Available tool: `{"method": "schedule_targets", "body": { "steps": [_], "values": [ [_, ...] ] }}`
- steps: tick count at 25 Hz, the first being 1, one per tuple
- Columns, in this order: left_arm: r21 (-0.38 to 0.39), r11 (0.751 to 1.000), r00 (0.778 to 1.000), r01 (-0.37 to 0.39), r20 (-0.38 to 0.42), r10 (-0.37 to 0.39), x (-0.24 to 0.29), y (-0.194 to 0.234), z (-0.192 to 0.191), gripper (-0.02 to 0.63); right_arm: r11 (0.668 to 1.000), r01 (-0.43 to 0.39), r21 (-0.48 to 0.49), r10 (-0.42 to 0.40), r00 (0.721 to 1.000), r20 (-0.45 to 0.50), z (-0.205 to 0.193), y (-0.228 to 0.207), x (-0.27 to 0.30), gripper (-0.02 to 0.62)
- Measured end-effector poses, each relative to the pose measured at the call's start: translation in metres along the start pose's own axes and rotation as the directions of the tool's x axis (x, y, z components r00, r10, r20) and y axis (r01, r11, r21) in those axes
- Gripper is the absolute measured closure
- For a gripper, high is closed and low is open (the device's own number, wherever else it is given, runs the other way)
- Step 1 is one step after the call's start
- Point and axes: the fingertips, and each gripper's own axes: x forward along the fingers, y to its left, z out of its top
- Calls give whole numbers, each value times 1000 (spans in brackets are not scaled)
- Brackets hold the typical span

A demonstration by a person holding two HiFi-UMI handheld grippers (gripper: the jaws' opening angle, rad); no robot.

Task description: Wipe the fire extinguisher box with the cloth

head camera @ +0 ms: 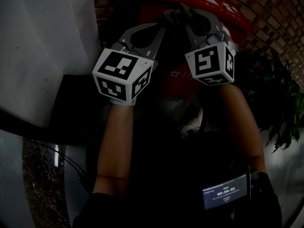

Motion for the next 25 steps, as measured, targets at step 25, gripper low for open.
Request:
{"method": "schedule_targets", "body": {
  "steps": [25],
  "values": [
    [31, 999, 989, 43, -140, -38, 39, -68, -44, 603, 992, 123, -2, -117, 939, -322, -160, -72, -89, 557]
  ]
}}
